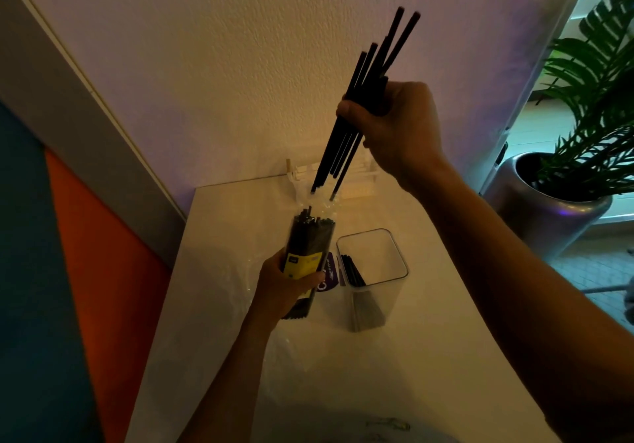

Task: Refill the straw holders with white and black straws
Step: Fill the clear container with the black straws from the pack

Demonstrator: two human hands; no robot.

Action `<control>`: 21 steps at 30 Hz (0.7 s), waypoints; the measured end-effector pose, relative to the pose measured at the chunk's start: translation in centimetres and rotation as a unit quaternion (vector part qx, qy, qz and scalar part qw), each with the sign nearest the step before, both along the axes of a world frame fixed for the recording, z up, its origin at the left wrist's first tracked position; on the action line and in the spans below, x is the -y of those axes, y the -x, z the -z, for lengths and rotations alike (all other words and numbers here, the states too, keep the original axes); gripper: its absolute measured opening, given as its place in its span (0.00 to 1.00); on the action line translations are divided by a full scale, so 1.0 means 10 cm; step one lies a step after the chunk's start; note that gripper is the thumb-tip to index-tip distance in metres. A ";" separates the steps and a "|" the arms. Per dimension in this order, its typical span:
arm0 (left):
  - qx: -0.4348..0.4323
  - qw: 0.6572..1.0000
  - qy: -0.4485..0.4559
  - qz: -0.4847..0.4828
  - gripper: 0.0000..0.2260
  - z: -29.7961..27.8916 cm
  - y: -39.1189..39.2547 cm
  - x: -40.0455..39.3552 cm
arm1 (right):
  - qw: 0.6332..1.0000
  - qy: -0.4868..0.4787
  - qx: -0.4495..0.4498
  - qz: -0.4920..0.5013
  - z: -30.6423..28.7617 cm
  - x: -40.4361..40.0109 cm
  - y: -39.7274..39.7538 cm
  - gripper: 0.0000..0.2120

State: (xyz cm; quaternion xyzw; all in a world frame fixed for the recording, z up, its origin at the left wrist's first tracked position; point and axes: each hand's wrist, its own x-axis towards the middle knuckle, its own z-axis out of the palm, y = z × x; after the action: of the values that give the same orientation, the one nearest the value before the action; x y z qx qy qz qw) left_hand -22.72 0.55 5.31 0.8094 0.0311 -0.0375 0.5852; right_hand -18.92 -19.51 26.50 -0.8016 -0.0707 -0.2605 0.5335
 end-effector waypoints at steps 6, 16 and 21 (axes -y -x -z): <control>0.004 0.999 -0.027 -0.046 0.22 0.13 0.01 0.00 | 0.998 0.003 0.034 0.047 -0.19 0.11 0.07 0.07; -0.025 0.995 -0.011 -0.094 0.25 0.22 -0.03 -0.01 | 0.973 0.128 -0.189 0.019 0.65 0.16 0.15 0.12; -0.024 0.996 -0.005 -0.091 0.26 0.19 -0.01 -0.01 | 0.946 0.079 -0.315 -0.009 1.27 0.16 0.23 0.10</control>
State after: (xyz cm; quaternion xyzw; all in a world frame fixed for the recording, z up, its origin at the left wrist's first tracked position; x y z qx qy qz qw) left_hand -22.58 0.68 3.41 0.8051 0.1189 -0.0036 0.5811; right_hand -21.21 -21.12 13.79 -0.8819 0.0733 0.0161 0.4654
